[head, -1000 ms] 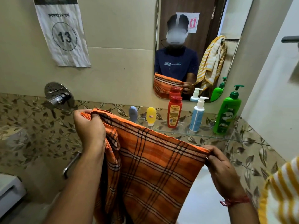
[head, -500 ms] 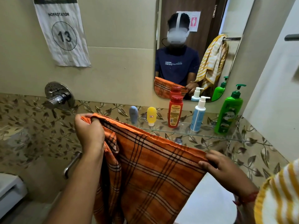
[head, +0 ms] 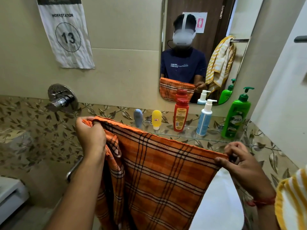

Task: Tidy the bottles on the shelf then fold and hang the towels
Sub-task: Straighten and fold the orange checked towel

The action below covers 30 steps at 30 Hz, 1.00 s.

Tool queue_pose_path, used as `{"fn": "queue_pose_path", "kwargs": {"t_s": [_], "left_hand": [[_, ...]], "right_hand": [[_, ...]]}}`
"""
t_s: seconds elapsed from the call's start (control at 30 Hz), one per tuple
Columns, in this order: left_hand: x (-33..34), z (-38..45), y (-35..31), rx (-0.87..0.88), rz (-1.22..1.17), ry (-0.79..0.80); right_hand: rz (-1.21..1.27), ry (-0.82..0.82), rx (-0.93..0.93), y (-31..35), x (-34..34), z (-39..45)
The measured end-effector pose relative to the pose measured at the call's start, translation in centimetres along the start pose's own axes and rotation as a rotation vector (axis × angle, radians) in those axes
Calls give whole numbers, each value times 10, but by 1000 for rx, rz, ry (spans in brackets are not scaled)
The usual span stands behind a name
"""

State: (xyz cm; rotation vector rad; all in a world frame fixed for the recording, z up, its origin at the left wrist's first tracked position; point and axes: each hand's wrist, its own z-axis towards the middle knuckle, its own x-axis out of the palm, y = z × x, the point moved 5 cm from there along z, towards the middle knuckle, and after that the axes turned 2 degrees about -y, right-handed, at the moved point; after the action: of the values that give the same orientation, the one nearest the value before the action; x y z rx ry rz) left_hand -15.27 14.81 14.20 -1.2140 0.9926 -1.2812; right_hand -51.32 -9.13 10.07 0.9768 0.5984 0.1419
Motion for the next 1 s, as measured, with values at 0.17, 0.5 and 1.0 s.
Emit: {"fn": "queue_pose_path", "kwargs": {"t_s": [0.17,0.5,1.0], "left_hand": [[0,0,1,17,22,-9],[14,-9,-11,88,253,513],[45,-102,-53,273,18,972]], "right_hand": [[-70,69,30,6,-4,-1],[577,199,150,56,-8,-21],[368,417,-49,153,67,-12]]}}
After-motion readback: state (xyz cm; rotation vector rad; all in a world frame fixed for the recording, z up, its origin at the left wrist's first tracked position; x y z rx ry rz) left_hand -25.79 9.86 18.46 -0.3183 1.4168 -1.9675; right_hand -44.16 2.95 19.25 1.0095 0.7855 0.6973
